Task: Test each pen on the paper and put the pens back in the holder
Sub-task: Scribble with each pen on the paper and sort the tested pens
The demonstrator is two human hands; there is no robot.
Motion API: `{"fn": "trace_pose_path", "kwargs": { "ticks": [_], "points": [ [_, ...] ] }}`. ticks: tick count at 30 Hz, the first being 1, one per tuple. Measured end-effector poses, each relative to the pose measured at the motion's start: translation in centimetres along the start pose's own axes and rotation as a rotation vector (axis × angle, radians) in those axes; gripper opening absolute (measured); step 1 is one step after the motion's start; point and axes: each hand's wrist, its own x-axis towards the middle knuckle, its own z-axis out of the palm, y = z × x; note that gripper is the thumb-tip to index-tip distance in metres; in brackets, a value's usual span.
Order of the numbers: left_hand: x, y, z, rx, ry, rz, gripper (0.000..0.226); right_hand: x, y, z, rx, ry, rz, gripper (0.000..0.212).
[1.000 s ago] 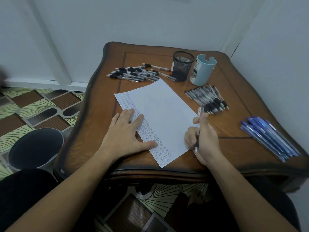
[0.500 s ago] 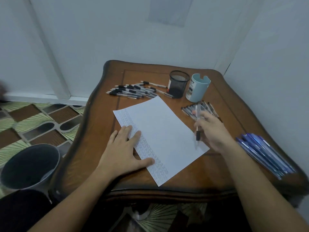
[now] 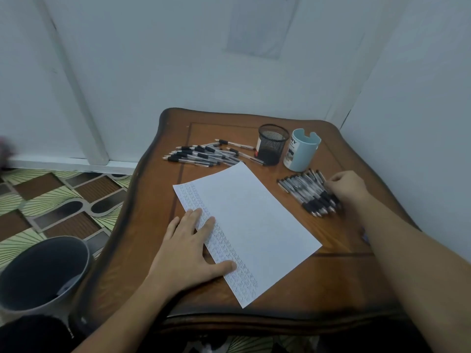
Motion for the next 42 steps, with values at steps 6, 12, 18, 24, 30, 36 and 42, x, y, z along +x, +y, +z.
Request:
{"fn": "trace_pose_path", "kwargs": {
  "ticks": [6, 12, 18, 24, 30, 36, 42],
  "points": [
    [0.0, 0.1, -0.2, 0.007, -0.024, -0.013, 0.106, -0.5, -4.4, 1.4, -0.14, 0.27, -0.245, 0.015],
    [-0.1, 0.1, -0.4, -0.01, -0.014, -0.009, 0.106, -2.3, -12.2, 8.3, 0.03, -0.061, -0.591, 0.019],
    [-0.1, 0.0, -0.4, -0.021, -0.022, -0.005, 0.108, -2.4, -15.9, 14.1, 0.197, -0.209, -0.421, 0.025],
    [0.0, -0.2, -0.4, -0.015, -0.032, 0.006, 0.106, -2.4, -17.1, 15.1, 0.118, -0.127, -0.297, 0.021],
    [0.0, -0.2, -0.3, -0.002, -0.033, -0.001, 0.106, -2.7, -16.6, 12.9, 0.19, -0.158, -0.411, 0.009],
    [0.2, -0.3, -0.1, 0.003, -0.042, -0.01, 0.107, -2.7, -15.7, 8.1, 0.917, -0.198, -0.192, 0.004],
    [0.1, -0.2, 0.0, -0.013, -0.02, -0.007, 0.103, -5.7, -12.8, 4.2, 1.638, -0.289, 0.035, 0.012]
  ]
}}
